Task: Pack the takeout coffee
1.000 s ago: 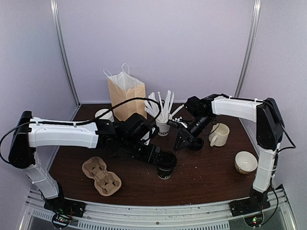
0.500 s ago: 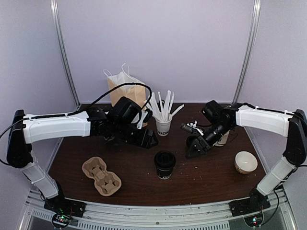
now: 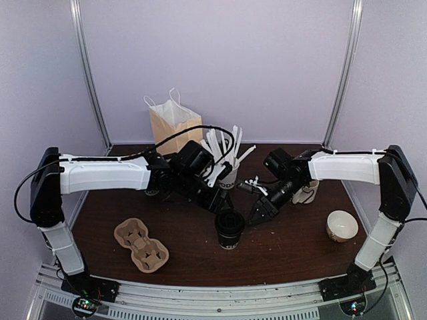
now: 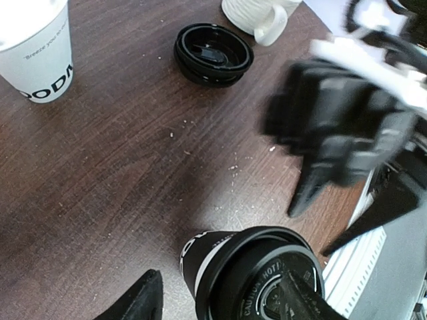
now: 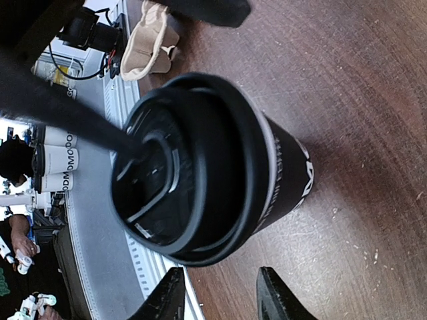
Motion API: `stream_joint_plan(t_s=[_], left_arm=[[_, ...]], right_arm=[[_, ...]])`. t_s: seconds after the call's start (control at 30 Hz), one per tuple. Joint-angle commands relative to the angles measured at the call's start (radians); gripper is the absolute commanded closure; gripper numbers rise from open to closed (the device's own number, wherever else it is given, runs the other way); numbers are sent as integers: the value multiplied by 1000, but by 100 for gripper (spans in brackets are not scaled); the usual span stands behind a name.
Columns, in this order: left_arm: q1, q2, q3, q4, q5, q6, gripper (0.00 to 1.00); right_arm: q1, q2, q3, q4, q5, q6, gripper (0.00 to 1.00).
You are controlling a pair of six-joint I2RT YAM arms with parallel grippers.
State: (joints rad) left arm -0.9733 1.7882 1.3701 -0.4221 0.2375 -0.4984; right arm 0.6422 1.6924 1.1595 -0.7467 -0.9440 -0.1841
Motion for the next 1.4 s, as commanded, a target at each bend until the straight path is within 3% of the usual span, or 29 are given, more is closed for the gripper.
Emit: stream_joint_plan(t_s=[0.0,0.33,0.6,0.67,0.83,1.03,1.17,1.37], left_arm=[[0,-18,-5,18,27,21,44],[0,-92,-113,7,20,-51,55],[0,-128,-144,2,7,-96,56],[1,-128,-137,-16,-2,-129,54],[0,-145,-94,-88,-38,-154,35],[1,-210,-79,-135,-162,-115,32],[7,-253,-124,-100,-174,-125,40],[25,-231,-168,-46,-124,-161,52]], right_arm=[[7,50,83,-31,-10,-23,62],[1,178,201,-97,42,-24,68],[-14,223,260,-105,36,-19,68],[-15,237,286,-126,32,-26,68],[-23,207,289,-154,31,-47,64],[-48,101,206,-163,48,-50,58],[-49,9,133,-149,57,-54,55],[-40,-60,51,-16,-30,101,52]])
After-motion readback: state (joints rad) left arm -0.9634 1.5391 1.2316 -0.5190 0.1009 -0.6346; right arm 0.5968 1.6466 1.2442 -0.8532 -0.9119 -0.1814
